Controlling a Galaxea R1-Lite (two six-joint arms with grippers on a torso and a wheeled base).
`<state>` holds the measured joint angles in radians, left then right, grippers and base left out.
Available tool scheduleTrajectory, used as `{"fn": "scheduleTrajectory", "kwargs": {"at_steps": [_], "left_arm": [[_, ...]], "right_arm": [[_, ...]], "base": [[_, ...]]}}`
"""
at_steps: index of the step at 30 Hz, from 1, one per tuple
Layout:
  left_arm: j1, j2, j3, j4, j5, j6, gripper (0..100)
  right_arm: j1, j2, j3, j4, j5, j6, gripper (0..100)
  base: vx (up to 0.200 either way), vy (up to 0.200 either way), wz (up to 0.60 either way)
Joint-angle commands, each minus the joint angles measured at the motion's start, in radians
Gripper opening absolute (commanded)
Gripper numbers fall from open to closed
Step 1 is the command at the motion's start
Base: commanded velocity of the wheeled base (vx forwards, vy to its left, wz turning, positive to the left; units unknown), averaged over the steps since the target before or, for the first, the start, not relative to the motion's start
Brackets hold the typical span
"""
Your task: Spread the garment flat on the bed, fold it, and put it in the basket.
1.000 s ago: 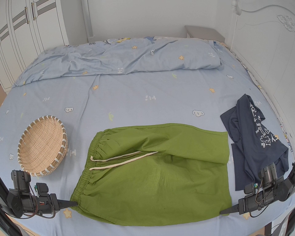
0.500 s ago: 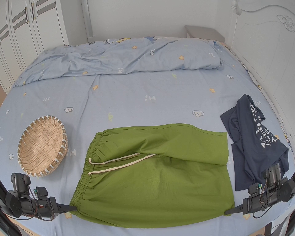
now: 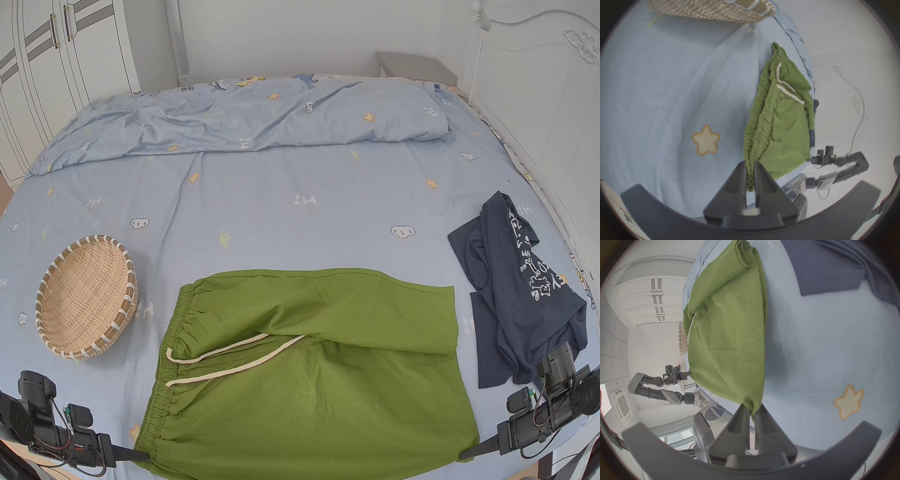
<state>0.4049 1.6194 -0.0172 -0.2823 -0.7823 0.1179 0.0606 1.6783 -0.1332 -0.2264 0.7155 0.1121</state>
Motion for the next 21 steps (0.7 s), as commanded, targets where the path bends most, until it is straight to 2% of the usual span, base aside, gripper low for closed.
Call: {"fn": "scheduleTrajectory", "kwargs": {"at_steps": [1, 14, 15, 16, 21], "left_arm": [[0.048, -0.010, 0.014, 0.038, 0.023, 0.039, 0], [0.035, 0.083, 0.016, 0.026, 0.058, 0.045, 0], [0.035, 0.083, 0.016, 0.026, 0.058, 0.045, 0], [0.031, 0.083, 0.016, 0.026, 0.058, 0.045, 100], [0.003, 0.074, 0.016, 0.035, 0.055, 0.042, 100]], "right_arm": [[0.001, -0.012, 0.012, 0.012, -0.002, -0.002, 0], [0.010, 0.031, 0.021, 0.007, -0.031, -0.014, 0], [0.011, 0.034, 0.020, 0.005, -0.031, -0.014, 100], [0.011, 0.035, 0.018, 0.005, -0.031, -0.014, 100], [0.004, 0.024, 0.024, -0.002, -0.031, -0.014, 100]], "base": [[0.000, 0.000, 0.00], [0.000, 0.000, 0.00], [0.000, 0.000, 0.00], [0.000, 0.000, 0.00], [0.000, 0.000, 0.00]]}}
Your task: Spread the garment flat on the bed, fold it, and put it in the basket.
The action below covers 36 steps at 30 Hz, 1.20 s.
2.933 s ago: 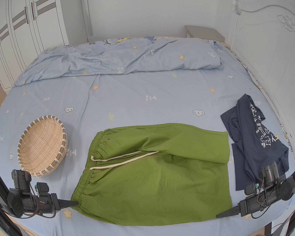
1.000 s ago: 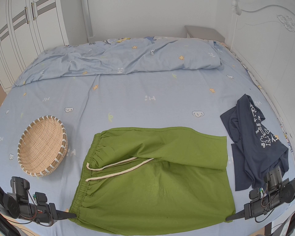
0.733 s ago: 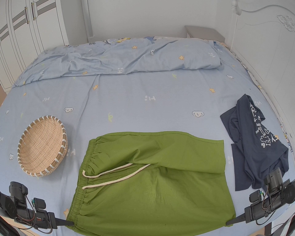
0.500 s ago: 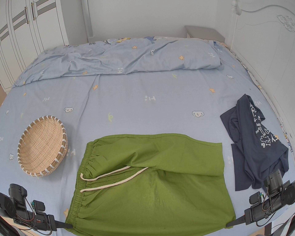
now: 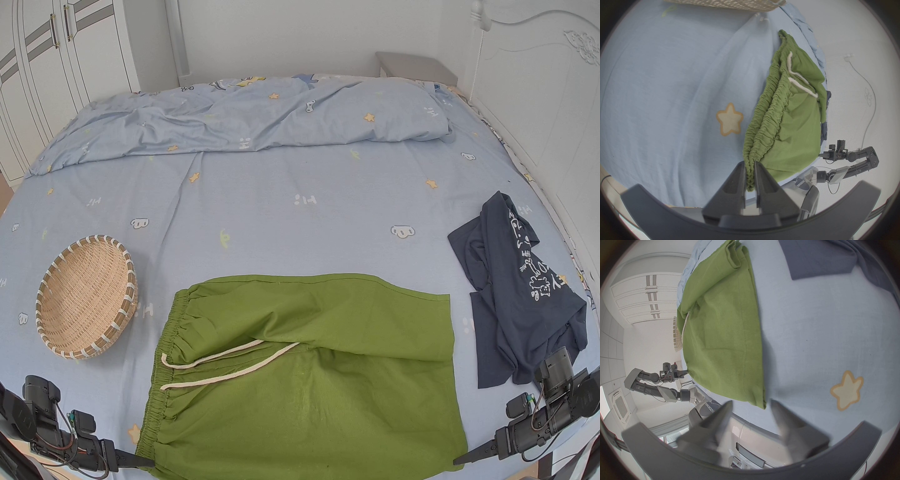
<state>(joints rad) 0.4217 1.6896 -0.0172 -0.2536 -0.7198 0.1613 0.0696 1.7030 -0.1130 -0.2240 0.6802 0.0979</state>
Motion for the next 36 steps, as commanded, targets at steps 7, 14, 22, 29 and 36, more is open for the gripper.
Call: {"fn": "scheduleTrajectory", "kwargs": {"at_steps": [7, 14, 22, 29, 36], "left_arm": [[-0.012, -0.192, -0.003, 0.080, -0.020, -0.016, 100], [-0.127, -0.441, -0.297, 0.378, -0.023, -0.235, 100], [-0.333, -0.393, -0.609, 0.359, -0.020, -0.381, 100], [-0.406, -0.122, -0.874, 0.214, 0.025, -0.479, 100], [-0.474, 0.091, -1.029, 0.119, 0.183, -0.537, 100]], "right_arm": [[-0.042, -0.184, -0.005, -0.001, 0.013, 0.002, 100], [-0.048, -0.388, -0.165, 0.052, 0.004, 0.020, 100], [-0.057, -0.367, -0.478, 0.104, 0.002, 0.020, 100], [-0.051, -0.184, -0.758, 0.109, -0.030, 0.022, 100], [-0.010, -0.080, -0.896, 0.101, -0.088, 0.019, 100]], "base": [[0.000, 0.000, 0.00], [0.000, 0.000, 0.00], [0.000, 0.000, 0.00], [0.000, 0.000, 0.00], [0.000, 0.000, 0.00]]}}
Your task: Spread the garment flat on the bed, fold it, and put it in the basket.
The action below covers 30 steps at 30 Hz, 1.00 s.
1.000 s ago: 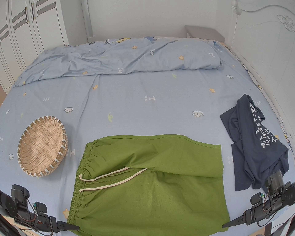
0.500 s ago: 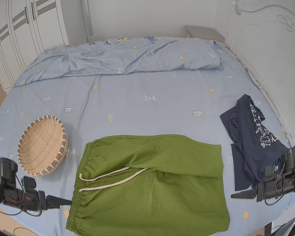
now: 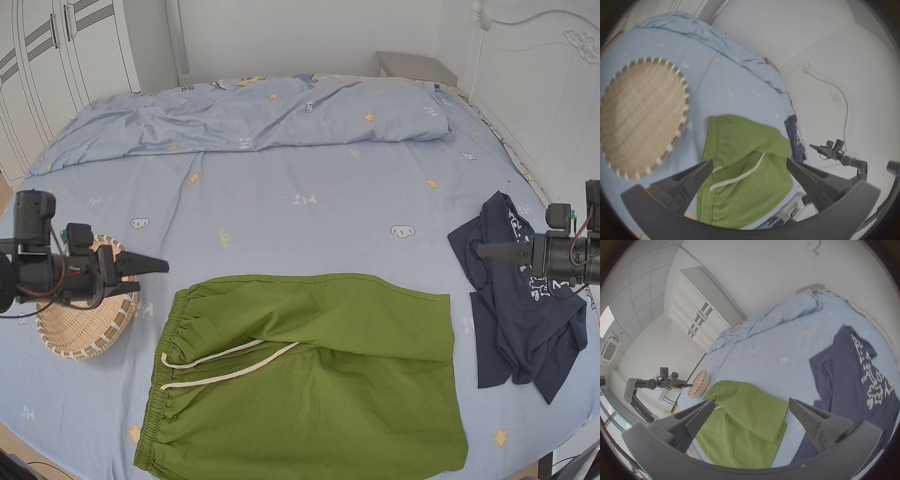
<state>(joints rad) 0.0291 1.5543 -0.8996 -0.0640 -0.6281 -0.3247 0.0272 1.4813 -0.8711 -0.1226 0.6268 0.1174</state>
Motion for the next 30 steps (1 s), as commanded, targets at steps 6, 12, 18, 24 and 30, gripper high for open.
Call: {"fn": "scheduleTrajectory", "kwargs": {"at_steps": [6, 12, 18, 24, 30], "left_arm": [[-0.129, 0.408, -0.266, -0.091, 0.304, -0.100, 100], [-0.133, 0.474, -0.268, -0.135, 0.314, -0.113, 100], [-0.126, 0.478, -0.262, -0.138, 0.306, -0.116, 100], [-0.095, 0.480, -0.259, -0.140, 0.288, -0.132, 100], [-0.084, 0.484, -0.259, -0.140, 0.268, -0.132, 100]], "right_arm": [[0.057, 0.197, -0.128, -0.031, -0.036, -0.001, 100], [0.057, 0.198, -0.121, -0.048, -0.035, 0.001, 100], [0.054, 0.198, -0.121, -0.048, -0.033, 0.001, 100], [0.056, 0.202, -0.121, -0.049, -0.035, 0.001, 100], [0.057, 0.203, -0.120, -0.048, -0.035, 0.001, 100]], "base": [[0.000, 0.000, 0.00], [0.000, 0.000, 0.00], [0.000, 0.000, 0.00], [0.000, 0.000, 0.00], [0.000, 0.000, 0.00]]}}
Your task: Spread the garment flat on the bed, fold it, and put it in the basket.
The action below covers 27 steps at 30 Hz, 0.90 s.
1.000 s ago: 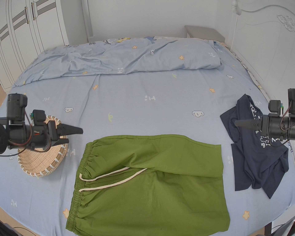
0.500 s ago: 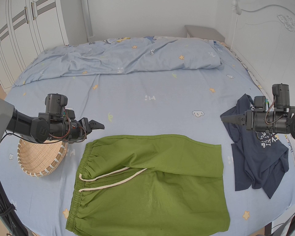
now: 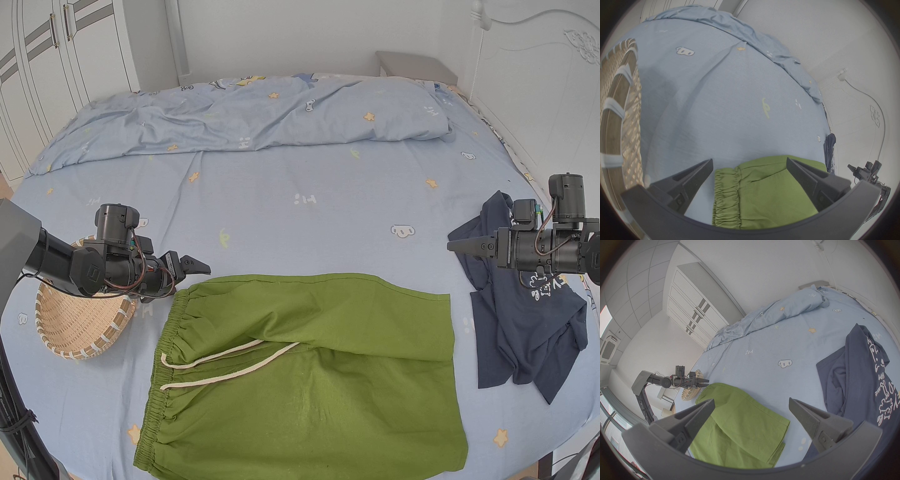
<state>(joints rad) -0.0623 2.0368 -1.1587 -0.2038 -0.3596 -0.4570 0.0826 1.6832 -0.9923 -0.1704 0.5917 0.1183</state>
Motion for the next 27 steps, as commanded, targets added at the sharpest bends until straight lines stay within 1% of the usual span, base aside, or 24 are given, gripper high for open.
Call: {"fn": "scheduleTrajectory", "kwargs": {"at_steps": [1, 4, 9, 10, 25, 27], "left_arm": [[0.006, 0.002, 0.002, 0.000, -0.002, 0.000, 100], [0.001, 0.003, 0.007, 0.000, -0.007, 0.000, 100], [0.004, 0.003, 0.014, 0.000, -0.052, 0.000, 100], [0.004, 0.002, 0.017, 0.000, -0.056, 0.000, 0], [0.010, 0.002, 0.027, -0.002, -0.061, 0.008, 0], [0.022, -0.007, 0.027, -0.002, -0.061, 0.008, 0]], "right_arm": [[0.000, 0.001, 0.001, 0.000, 0.000, 0.000, 100], [0.000, 0.001, 0.001, 0.000, 0.000, 0.000, 100], [-0.001, 0.001, 0.001, 0.000, 0.000, 0.000, 100], [-0.001, 0.001, 0.001, 0.000, 0.000, 0.000, 100], [-0.009, 0.006, -0.003, 0.005, -0.001, 0.001, 100], [-0.017, 0.038, -0.006, 0.008, -0.004, 0.004, 100]], "base": [[0.000, 0.000, 0.00], [0.000, 0.000, 0.00], [0.000, 0.000, 0.00], [0.000, 0.000, 0.00], [0.000, 0.000, 0.00], [0.000, 0.000, 0.00]]}}
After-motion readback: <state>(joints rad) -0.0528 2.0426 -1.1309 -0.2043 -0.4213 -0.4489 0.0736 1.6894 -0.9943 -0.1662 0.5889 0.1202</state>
